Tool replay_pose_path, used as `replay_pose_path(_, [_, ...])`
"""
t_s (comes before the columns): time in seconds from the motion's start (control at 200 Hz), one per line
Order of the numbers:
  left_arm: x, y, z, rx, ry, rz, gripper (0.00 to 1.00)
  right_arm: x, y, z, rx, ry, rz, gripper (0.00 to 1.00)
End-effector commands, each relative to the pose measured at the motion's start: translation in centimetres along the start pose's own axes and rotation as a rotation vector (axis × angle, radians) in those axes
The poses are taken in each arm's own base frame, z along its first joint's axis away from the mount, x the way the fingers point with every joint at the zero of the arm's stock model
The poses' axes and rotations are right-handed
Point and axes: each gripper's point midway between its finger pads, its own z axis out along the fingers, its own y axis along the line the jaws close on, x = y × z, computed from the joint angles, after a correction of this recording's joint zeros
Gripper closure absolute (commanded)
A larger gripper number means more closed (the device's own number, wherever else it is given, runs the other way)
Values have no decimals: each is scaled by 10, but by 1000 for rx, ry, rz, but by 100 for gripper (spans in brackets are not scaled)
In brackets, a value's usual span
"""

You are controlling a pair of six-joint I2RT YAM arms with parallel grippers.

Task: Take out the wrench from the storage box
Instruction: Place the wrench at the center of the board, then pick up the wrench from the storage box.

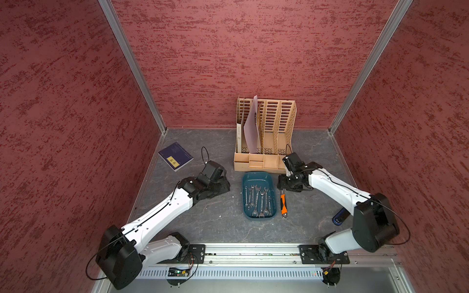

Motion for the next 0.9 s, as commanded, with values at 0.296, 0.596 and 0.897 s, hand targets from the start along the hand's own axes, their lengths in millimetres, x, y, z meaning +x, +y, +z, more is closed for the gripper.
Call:
replay_pose_path(0.296, [-17, -55, -37, 18, -40, 148, 44, -13, 23, -102, -176, -233, -118, 28])
replay_pose_path(0.596, [-6, -112, -28, 21, 45, 312, 40, 0, 19, -117, -190, -242, -149, 26])
replay_pose_path(0.897, [23, -141, 11, -44, 150, 389, 23, 19, 5, -113, -157, -216, -158, 25])
